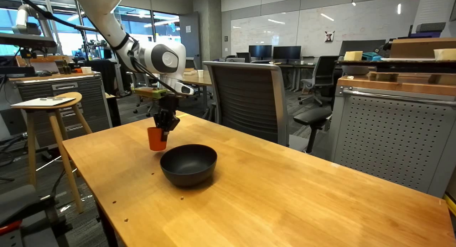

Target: Pick up the orange cup and place it in the black bowl.

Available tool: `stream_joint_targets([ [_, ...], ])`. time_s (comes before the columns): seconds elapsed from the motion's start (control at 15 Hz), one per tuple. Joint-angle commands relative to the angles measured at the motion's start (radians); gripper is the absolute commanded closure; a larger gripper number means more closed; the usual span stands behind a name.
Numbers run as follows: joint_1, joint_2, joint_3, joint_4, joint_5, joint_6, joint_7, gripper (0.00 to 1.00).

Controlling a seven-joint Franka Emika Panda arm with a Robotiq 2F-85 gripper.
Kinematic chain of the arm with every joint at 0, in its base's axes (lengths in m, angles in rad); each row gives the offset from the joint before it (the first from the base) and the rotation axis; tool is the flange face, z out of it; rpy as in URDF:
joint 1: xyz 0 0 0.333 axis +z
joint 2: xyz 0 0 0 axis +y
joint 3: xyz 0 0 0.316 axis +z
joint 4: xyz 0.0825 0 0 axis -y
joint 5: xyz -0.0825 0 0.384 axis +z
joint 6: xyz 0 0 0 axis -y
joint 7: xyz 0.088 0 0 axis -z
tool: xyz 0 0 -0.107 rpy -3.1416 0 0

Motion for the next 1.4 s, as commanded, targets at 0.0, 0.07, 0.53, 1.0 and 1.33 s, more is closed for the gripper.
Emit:
stream_joint_targets([
  [0.0, 0.034, -0.206, -0.053, -0.175, -0.03, -0.006, 0.071, 0.99],
  [0.07, 0.037, -0.262, -0.069, -0.224, -0.049, 0.002, 0.106, 0.99],
  [0.53, -0.003, -0.515, -0.14, -0.435, -0.248, 0.023, 0.399, 0.99],
  [1.0, -0.085, -0.444, -0.158, -0.414, -0.327, 0.072, 0.515, 0.99],
  [1.33, -0.111, -0.306, -0.18, -0.352, -0.299, 0.172, 0.471, 0.99],
])
